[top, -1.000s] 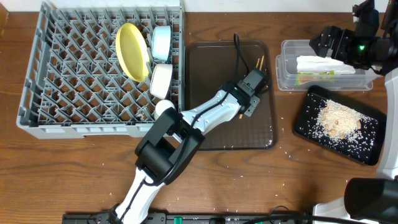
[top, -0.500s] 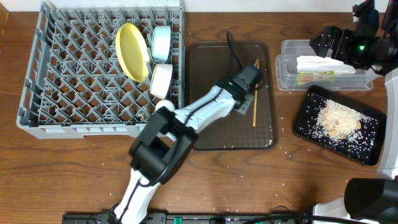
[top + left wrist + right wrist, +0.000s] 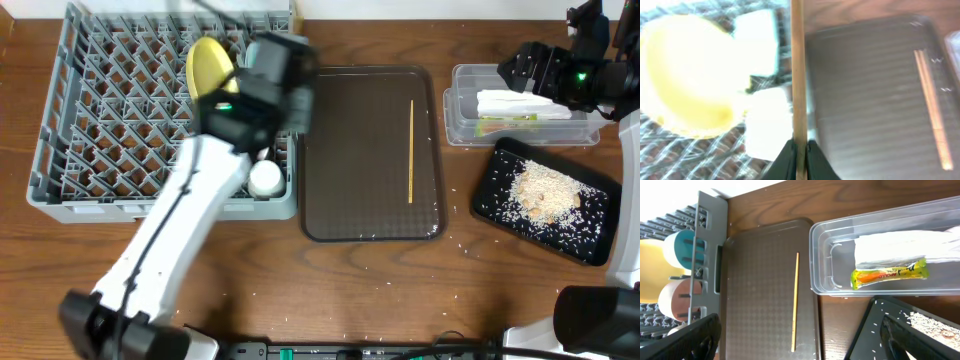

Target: Sort waste into correct bins and load items into the dishwasher

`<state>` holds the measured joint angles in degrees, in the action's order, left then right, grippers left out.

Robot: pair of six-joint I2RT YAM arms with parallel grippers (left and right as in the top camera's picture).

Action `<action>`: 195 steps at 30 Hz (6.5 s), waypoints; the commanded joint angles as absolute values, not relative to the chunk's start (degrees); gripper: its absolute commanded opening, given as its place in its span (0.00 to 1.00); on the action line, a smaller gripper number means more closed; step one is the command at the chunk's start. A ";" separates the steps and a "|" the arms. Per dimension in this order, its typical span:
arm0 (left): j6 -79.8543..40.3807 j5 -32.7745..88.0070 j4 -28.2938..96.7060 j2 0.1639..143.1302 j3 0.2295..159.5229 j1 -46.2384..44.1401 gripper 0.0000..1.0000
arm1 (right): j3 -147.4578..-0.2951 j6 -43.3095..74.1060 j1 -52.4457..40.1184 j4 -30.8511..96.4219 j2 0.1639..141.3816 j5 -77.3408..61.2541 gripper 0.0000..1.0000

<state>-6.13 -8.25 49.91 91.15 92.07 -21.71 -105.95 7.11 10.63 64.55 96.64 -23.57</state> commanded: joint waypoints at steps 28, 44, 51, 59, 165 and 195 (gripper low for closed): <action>-9.34 4.29 45.98 97.08 89.91 -21.67 0.61 | -105.84 6.76 10.44 64.58 96.71 -23.81 0.99; -21.12 -7.94 22.96 120.09 89.69 -44.16 0.58 | -105.84 6.76 10.41 64.58 96.71 -23.81 0.99; -21.10 -8.62 19.03 125.47 89.69 -45.74 0.58 | -105.84 6.76 10.44 64.58 96.71 -23.81 0.99; -21.08 -8.36 16.32 128.07 89.69 -46.06 0.58 | -105.84 6.76 10.41 64.58 96.71 -23.81 0.99; -5.21 -9.47 64.38 70.87 89.21 -7.84 0.87 | -105.84 6.76 10.44 64.58 96.71 -23.81 0.99; -4.49 -9.50 45.23 35.48 61.06 1.58 0.89 | -105.84 6.76 10.41 64.58 96.71 -23.81 0.99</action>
